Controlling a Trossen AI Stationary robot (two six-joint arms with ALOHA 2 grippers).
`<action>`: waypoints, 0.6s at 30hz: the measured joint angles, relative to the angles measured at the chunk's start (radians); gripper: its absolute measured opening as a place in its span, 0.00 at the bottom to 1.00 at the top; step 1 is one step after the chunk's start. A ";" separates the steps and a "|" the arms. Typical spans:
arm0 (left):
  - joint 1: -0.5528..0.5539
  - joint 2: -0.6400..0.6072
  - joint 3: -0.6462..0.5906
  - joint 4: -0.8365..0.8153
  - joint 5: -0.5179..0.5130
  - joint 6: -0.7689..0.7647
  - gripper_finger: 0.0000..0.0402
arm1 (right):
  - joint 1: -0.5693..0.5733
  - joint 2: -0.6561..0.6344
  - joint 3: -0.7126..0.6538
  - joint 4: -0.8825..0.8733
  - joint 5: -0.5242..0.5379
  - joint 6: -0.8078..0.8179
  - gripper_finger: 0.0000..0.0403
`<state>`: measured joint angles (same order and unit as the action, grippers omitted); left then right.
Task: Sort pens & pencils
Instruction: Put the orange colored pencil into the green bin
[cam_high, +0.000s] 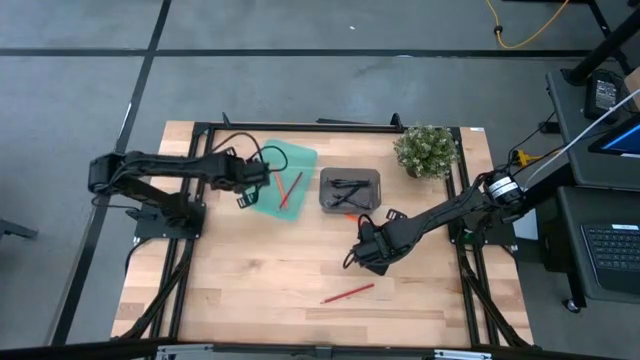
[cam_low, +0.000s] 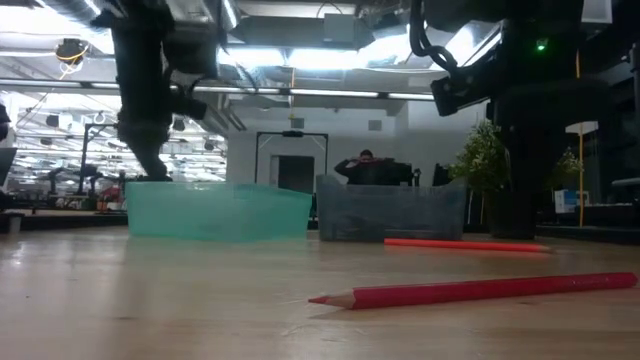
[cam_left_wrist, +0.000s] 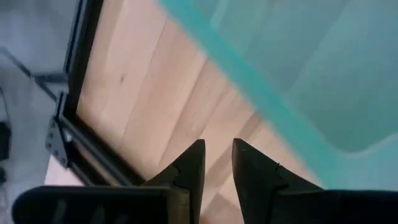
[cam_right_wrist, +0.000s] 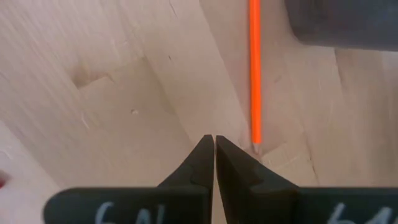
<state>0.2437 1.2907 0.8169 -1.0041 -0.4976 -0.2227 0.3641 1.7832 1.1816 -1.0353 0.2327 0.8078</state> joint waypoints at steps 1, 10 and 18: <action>0.021 0.000 -0.011 -0.002 0.000 0.010 0.19 | 0.000 0.000 0.000 0.001 0.000 0.000 0.05; 0.137 0.000 -0.104 0.203 0.236 0.080 0.19 | 0.000 0.000 0.000 0.004 -0.001 -0.001 0.05; 0.113 0.000 -0.105 0.338 0.349 0.095 0.19 | 0.000 0.000 0.000 0.004 -0.001 -0.004 0.05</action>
<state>0.3564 1.2903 0.7120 -0.6661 -0.1487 -0.1276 0.3641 1.7832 1.1816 -1.0317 0.2314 0.8042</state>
